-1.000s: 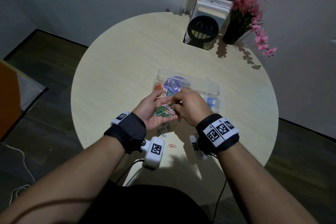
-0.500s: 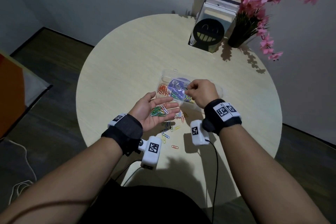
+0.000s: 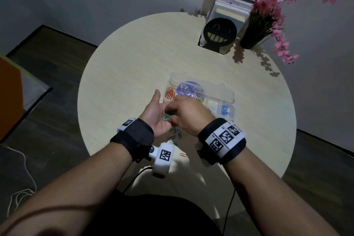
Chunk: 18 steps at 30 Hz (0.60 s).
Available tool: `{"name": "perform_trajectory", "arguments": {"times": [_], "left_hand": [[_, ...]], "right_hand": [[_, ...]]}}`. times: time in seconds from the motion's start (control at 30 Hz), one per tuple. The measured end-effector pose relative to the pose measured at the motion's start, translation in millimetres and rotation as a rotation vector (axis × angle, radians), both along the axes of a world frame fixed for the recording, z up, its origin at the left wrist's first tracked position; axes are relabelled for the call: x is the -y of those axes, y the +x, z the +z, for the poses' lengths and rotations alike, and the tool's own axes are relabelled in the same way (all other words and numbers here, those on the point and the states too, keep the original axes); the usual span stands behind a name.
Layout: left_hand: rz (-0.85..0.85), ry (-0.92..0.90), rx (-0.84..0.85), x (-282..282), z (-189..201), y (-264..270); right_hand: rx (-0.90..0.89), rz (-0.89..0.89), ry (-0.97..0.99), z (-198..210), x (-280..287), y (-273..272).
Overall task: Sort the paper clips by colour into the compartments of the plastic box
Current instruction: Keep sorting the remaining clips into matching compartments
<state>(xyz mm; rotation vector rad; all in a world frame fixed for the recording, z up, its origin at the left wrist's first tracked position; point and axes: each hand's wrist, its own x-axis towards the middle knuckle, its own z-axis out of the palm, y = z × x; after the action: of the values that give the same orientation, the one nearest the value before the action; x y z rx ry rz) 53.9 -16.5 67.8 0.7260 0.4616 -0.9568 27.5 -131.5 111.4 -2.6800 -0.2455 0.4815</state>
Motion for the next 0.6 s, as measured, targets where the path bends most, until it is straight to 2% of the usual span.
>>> {"name": "perform_trajectory", "arguments": {"times": [0.1, 0.23, 0.43, 0.6], "left_hand": [[0.02, -0.001, 0.003, 5.0, 3.0, -3.6], [-0.018, -0.022, 0.02, 6.1, 5.0, -6.9], [-0.053, -0.033, 0.051, 4.5, 2.9, -7.9], [-0.071, -0.052, 0.059, 5.0, 3.9, -8.0]], "right_hand": [[0.017, 0.0, -0.017, -4.9, -1.3, -2.5], [0.054, -0.039, 0.091, -5.3, 5.6, -2.9], [-0.024, -0.403, 0.545, 4.7, 22.2, -1.6], [-0.168, -0.544, 0.831, 1.9, 30.2, -3.1]]}}
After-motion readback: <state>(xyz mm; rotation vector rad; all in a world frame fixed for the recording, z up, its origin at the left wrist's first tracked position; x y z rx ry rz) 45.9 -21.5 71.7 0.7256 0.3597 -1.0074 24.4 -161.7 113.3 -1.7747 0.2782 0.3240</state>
